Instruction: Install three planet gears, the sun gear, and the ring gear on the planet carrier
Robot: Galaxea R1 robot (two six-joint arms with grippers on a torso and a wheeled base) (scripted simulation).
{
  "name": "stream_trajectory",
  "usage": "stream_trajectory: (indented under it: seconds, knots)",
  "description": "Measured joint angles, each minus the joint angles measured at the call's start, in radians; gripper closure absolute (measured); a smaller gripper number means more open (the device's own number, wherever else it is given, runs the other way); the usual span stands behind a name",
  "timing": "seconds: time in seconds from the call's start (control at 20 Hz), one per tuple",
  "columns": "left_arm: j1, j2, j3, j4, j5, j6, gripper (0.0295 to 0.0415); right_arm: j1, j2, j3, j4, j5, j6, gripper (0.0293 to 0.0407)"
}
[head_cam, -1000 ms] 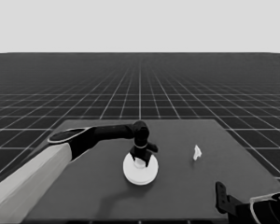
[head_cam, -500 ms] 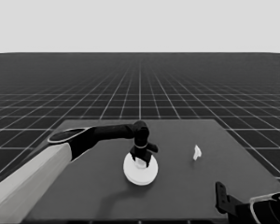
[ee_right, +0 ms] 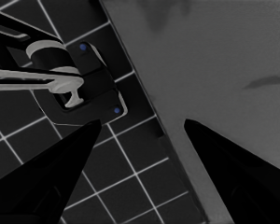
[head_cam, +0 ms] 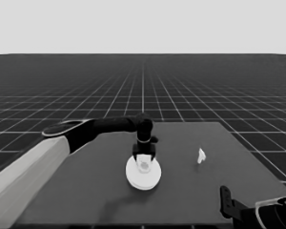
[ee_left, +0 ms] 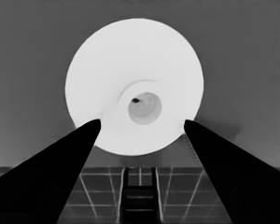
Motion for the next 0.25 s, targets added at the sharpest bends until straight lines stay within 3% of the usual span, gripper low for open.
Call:
stream_trajectory:
  seconds: [0.05,0.1,0.15,0.25]
  knots:
    - [-0.086,-0.267,0.446,0.067,-0.348,0.482,0.0302,0.317,0.138,-0.275,0.476,-0.095,0.245,0.0306]
    - [-0.182,-0.668,0.791,0.107,-0.561,0.962,0.0297,0.455,0.287,-0.609,0.623,-0.182,0.338,0.0308]
    - [-0.238,-0.949,0.99,0.131,-0.685,1.274,0.0309,0.477,0.404,-0.855,0.649,-0.247,0.373,0.0311]
    - [-0.288,-1.198,1.181,0.153,-0.802,1.567,0.0322,0.48,0.543,-1.144,0.655,-0.31,0.376,0.0314]
